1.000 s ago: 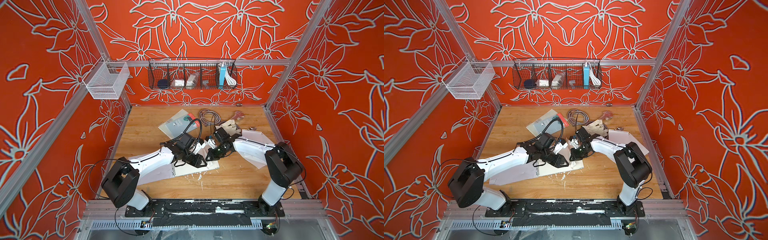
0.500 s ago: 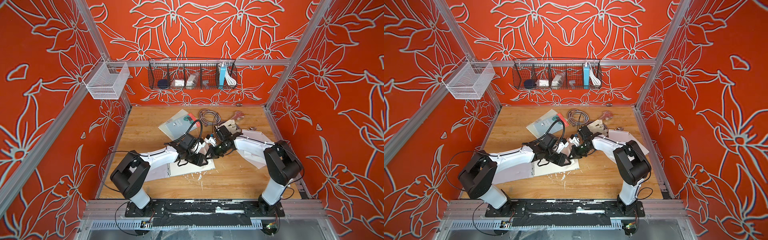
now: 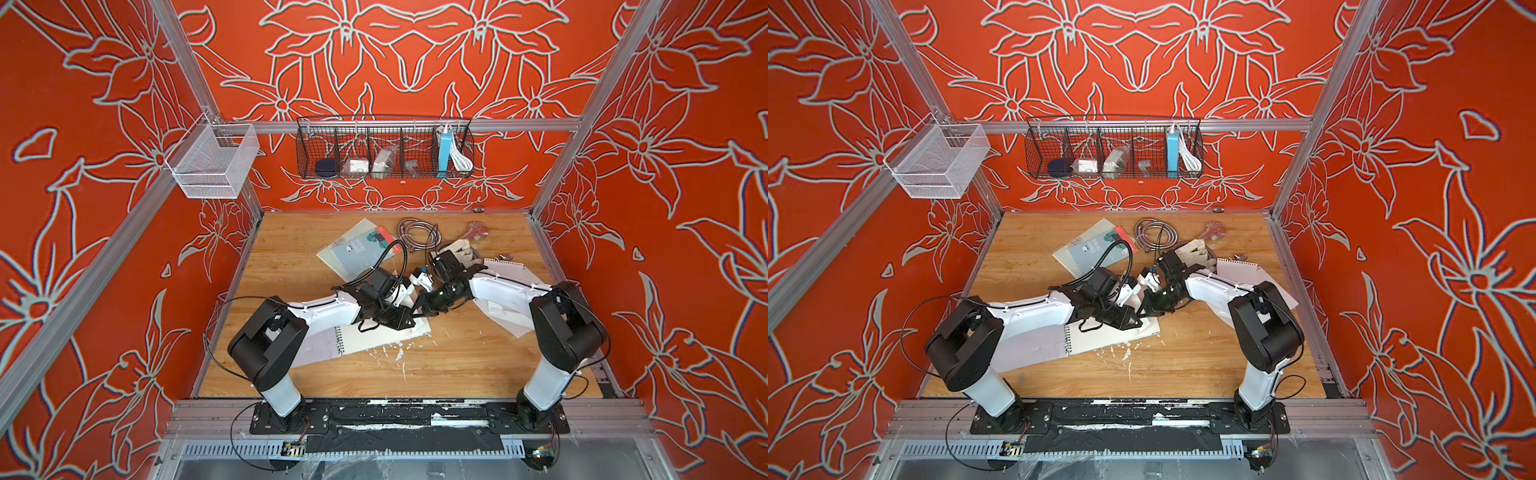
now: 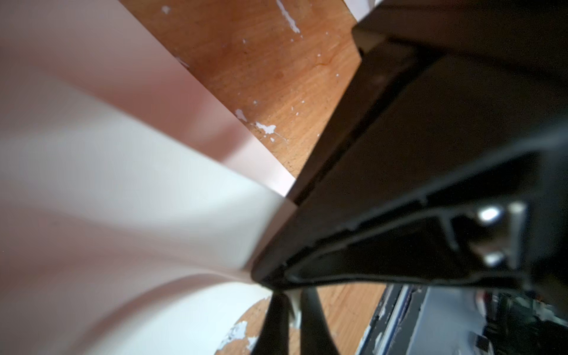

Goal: Tear off pages from different notebooks
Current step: Tear off the paper from the notebook.

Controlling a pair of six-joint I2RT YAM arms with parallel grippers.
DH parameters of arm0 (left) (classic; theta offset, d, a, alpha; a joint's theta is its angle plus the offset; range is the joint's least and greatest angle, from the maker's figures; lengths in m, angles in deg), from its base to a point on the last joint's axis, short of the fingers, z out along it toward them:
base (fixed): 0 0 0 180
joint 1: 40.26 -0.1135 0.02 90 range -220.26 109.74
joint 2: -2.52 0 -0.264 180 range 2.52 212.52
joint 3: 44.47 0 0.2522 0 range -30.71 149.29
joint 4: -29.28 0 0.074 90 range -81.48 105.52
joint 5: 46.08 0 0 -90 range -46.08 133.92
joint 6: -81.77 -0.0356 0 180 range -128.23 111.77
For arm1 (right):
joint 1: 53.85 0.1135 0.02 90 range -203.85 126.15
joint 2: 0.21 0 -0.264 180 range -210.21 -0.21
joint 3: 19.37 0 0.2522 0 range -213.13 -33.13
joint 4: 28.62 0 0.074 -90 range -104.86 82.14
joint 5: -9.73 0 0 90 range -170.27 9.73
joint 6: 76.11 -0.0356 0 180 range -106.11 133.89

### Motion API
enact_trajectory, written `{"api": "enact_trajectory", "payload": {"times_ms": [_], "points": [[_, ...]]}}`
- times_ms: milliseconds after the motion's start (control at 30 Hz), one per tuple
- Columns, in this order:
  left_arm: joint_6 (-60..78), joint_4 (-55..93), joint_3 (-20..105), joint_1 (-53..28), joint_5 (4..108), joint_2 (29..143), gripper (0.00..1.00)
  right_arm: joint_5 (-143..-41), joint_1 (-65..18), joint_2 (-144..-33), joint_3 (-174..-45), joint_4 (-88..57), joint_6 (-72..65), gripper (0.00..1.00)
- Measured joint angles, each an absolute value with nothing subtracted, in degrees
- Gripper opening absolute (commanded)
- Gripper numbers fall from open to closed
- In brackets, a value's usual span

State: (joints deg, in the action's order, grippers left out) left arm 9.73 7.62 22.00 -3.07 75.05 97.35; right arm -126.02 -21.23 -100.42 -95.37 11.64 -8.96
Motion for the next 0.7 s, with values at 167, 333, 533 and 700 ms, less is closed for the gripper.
{"api": "enact_trajectory", "payload": {"times_ms": [167, 333, 533, 700], "points": [[9.8, 7.5, 22.0, -3.1, 74.6, 97.4, 0.0, -125.6, -21.2, -100.4, -95.4, 11.9, -9.0, 0.33], [9.6, 5.2, 22.3, -3.1, 72.2, 97.4, 0.0, -120.5, -21.5, -97.5, -95.3, 12.1, -9.3, 0.62], [9.1, 3.6, 22.5, -3.1, 70.3, 97.3, 0.0, -111.9, -22.3, -89.0, -94.2, 10.6, -9.8, 0.67], [8.7, 2.3, 22.5, -3.0, 69.6, 95.8, 0.0, -108.1, -22.7, -87.3, -94.2, 10.2, -9.7, 0.67]]}}
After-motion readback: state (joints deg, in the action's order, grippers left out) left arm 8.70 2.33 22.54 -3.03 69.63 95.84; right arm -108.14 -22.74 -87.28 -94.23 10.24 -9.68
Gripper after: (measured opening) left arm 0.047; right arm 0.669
